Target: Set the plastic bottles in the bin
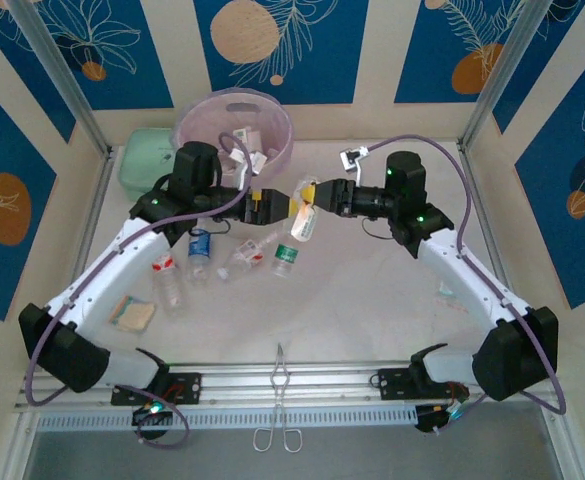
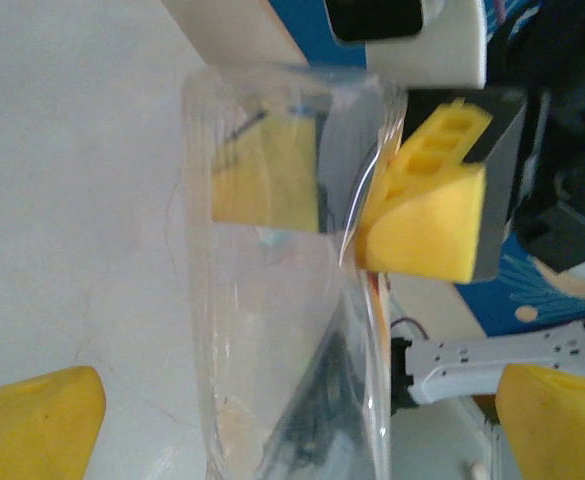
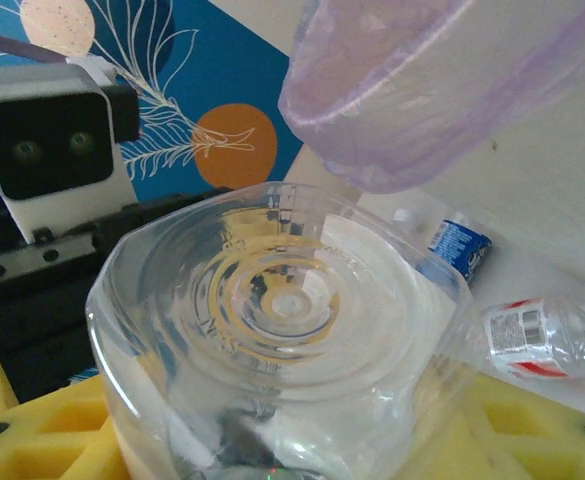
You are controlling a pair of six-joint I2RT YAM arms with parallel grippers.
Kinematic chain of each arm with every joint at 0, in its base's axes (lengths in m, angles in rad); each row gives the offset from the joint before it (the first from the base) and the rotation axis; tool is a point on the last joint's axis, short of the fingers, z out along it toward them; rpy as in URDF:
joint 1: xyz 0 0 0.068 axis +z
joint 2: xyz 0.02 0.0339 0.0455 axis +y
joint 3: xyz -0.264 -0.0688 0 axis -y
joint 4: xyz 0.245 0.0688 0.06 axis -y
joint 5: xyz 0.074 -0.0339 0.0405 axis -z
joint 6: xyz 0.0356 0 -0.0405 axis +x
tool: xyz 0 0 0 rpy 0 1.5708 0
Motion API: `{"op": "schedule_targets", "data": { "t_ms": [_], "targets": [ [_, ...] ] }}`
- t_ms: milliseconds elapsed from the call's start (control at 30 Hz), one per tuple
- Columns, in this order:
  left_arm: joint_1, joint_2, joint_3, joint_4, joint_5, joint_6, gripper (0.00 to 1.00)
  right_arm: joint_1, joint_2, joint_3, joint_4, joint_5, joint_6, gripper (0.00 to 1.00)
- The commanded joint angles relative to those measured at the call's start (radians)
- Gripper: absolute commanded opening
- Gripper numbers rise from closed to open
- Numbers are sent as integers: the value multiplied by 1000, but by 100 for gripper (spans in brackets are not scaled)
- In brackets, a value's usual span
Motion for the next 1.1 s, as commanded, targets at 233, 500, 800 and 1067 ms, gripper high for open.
{"op": "schedule_targets", "data": {
  "t_ms": [233, 500, 800, 1067],
  "targets": [
    [-46, 48, 50, -16, -9, 62, 78, 24, 21, 74, 52, -37, 23, 4],
    [-46, 47, 58, -16, -34, 64, 50, 22, 16, 80, 16, -12, 7, 29],
    [46, 122, 328, -147, -36, 170, 45, -84, -85, 94, -129, 102, -36, 99],
    [237, 243, 530, -96, -125, 155, 31, -162, -226, 25, -374, 309, -92, 99]
  ]
}}
